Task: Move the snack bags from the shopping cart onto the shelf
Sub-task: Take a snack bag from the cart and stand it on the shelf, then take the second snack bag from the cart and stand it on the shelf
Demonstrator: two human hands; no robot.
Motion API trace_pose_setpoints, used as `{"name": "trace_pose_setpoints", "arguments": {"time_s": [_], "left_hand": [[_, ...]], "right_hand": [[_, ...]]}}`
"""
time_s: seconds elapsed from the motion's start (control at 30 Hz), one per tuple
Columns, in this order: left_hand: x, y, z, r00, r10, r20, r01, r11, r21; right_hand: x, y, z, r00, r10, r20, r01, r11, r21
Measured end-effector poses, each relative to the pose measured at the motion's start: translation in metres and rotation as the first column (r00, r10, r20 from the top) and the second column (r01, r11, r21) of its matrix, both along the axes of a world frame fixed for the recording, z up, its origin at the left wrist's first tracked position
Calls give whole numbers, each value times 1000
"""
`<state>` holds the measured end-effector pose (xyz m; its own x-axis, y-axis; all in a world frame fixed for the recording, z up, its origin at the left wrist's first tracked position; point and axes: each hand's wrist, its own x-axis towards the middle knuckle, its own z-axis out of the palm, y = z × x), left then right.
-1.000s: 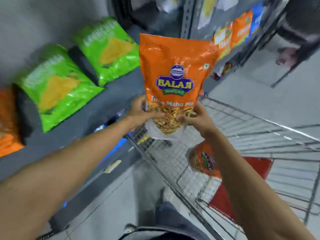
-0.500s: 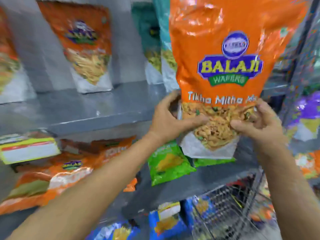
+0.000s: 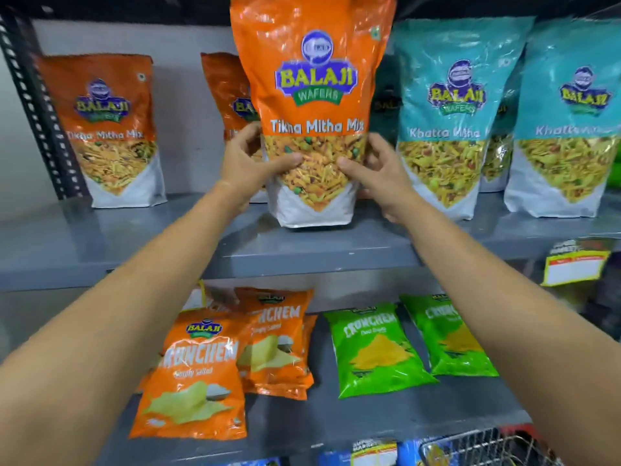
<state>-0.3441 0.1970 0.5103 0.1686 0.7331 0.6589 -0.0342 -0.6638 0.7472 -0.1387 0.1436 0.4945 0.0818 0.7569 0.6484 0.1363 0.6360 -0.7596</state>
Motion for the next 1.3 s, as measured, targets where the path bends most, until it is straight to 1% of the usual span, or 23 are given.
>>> {"name": "trace_pose_setpoints", "arguments": {"time_s": [0.13, 0.27, 0.33, 0.4, 0.47, 0.53, 0.57, 0.63, 0.7, 0.73, 0.77, 0.83, 0.87, 0.9, 0.93, 0.97, 1.0, 1.03, 1.07, 1.1, 1.13, 1.2, 1.3], "left_hand": [[-7, 26, -10, 998, -54, -27, 49, 988, -148], [-11, 32, -10, 996, -81, -36, 74, 980, -183], [-11, 30, -12, 997, -56, -56, 44, 979, -200], [-12, 29, -14, 997, 41, -63, -52, 983, -176], [-15, 23, -15, 961, 269, -64, -273, 960, -59], [-17, 11, -17, 869, 494, -34, -486, 865, 125], [-17, 0, -19, 832, 555, -20, -541, 818, 194], [-10, -22, -27, 802, 595, -62, -549, 773, 319], [1, -48, -40, 742, 636, -212, -489, 730, 478], [8, -60, -46, 705, 657, -268, -462, 712, 529], [16, -73, -54, 700, 650, -298, -438, 719, 540], [34, -96, -81, 713, 611, -344, -391, 754, 528], [45, -105, -101, 690, 628, -359, -388, 740, 549], [58, -113, -124, 666, 655, -357, -405, 719, 564], [73, -125, -147, 685, 650, -328, -419, 720, 552], [92, -137, -170, 747, 599, -288, -409, 756, 510], [116, -151, -189, 837, 485, -254, -346, 828, 441], [144, -166, -207, 916, 321, -242, -225, 908, 353], [173, -183, -224, 958, 131, -256, -66, 967, 247], [202, -201, -241, 957, -53, -284, 92, 988, 126], [230, -218, -261, 922, -215, -322, 221, 975, -18], [283, -247, -307, 782, -475, -403, 366, 874, -321], [346, -278, -390, 509, -694, -510, 368, 710, -600]], "right_hand": [[-1, 41, -12, 995, 23, 100, -19, 999, -44], [-1, 49, -13, 992, 51, 112, -42, 996, -81], [-4, 45, -15, 988, -29, 151, 39, 997, -63], [-4, 37, -17, 937, -266, 229, 256, 964, 70], [0, 25, -18, 792, -551, 262, 477, 827, 299], [3, 4, -18, 623, -740, 255, 606, 662, 441], [5, -8, -21, 539, -805, 249, 652, 585, 482], [12, -38, -36, 375, -902, 214, 703, 427, 569], [26, -69, -70, 217, -956, 199, 695, 294, 657], [33, -86, -94, 153, -960, 234, 697, 273, 663], [40, -104, -122, 102, -955, 279, 716, 265, 645], [55, -145, -188, 52, -924, 379, 798, 267, 541], [61, -167, -225, 69, -897, 436, 858, 277, 433], [65, -191, -263, 115, -869, 481, 916, 280, 287], [68, -216, -298, 169, -854, 492, 958, 260, 123], [70, -238, -330, 234, -857, 458, 971, 232, -62], [73, -257, -353, 290, -871, 396, 948, 206, -241], [77, -273, -365, 307, -899, 311, 901, 170, -398], [84, -285, -375, 277, -937, 214, 842, 129, -525], [93, -296, -384, 212, -969, 124, 763, 84, -641], [105, -308, -395, 151, -987, 48, 672, 67, -737], [126, -330, -430, 66, -997, -49, 489, 75, -869], [130, -366, -474, -18, -990, -142, 125, 139, -982]]}}
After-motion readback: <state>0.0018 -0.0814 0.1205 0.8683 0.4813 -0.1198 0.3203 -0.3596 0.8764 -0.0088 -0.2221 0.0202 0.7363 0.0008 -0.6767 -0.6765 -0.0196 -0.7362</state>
